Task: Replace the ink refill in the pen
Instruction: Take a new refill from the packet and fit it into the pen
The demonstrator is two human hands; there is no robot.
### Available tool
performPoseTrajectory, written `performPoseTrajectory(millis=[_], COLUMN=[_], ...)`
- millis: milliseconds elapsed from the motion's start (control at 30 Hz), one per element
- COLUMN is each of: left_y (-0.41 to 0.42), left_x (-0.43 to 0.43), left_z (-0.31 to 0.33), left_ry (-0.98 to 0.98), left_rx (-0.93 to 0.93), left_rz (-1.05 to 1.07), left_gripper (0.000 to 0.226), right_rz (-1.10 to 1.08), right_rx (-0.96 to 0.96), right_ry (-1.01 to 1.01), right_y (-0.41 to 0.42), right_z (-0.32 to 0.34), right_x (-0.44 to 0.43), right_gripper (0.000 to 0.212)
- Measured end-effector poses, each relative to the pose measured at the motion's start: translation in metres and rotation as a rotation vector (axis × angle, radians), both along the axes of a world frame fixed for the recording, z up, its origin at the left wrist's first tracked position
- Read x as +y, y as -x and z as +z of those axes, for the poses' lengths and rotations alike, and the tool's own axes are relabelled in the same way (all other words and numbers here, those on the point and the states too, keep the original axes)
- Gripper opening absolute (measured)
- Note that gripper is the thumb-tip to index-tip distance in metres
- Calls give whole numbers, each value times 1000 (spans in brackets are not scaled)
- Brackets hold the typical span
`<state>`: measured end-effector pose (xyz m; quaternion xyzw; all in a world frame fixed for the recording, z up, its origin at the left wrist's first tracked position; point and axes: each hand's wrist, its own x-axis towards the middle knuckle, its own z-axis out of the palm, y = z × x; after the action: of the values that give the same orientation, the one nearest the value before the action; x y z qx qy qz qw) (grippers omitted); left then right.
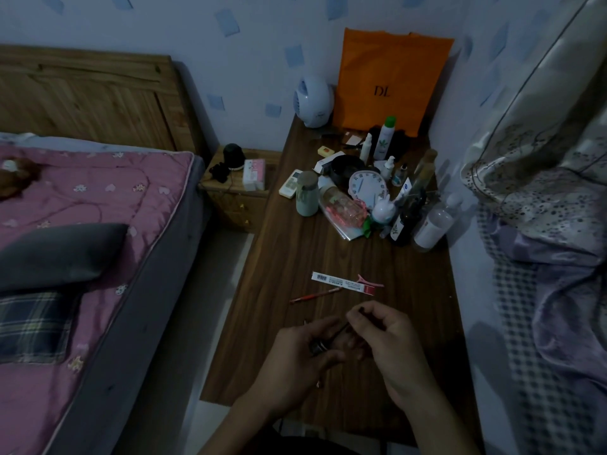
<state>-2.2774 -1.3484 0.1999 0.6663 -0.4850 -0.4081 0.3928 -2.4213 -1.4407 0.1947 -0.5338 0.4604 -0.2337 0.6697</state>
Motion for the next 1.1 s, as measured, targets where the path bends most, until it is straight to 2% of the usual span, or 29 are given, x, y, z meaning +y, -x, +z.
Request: performPoseTrajectory(millis=[67,167,233,300,433,567,633,800,933,1100], left_y=[-1,-3,-3,-4,-3,-5,-5,-2,-3,-5], left_x=[-1,-3,-3,-3,-4,-3,-3,-4,-7,-8], left_z=[-4,-13,-18,-20,-14,-4,-2,-1,3,0], left_ry=[-3,-40,-40,-30,11,44,65,123,172,176], left_rx=[44,17,12,19,24,-114,-164,-230,-258,-279], left_rz=[20,14,10,23,47,43,46,111,127,179], left_gripper=[76,105,108,109,94,47,32,24,22,22], right_rz=[66,120,129,145,87,-26,-61,-64,38,-51], right_rx=[-32,-36,-16,-14,-36,-68,-72,-43,-21,-24], right_ry=[-50,-51,-17,7,28,41,50,143,166,302], right_y=[0,-1,-1,1,1,6,8,5,3,5], right_z=[1,1,2,2,2,6,7,4,2,3], right_x=[1,2,2,0,-1,-9,-13,-10,-7,-9], right_gripper=[13,9,3,11,22,21,21,22,15,39])
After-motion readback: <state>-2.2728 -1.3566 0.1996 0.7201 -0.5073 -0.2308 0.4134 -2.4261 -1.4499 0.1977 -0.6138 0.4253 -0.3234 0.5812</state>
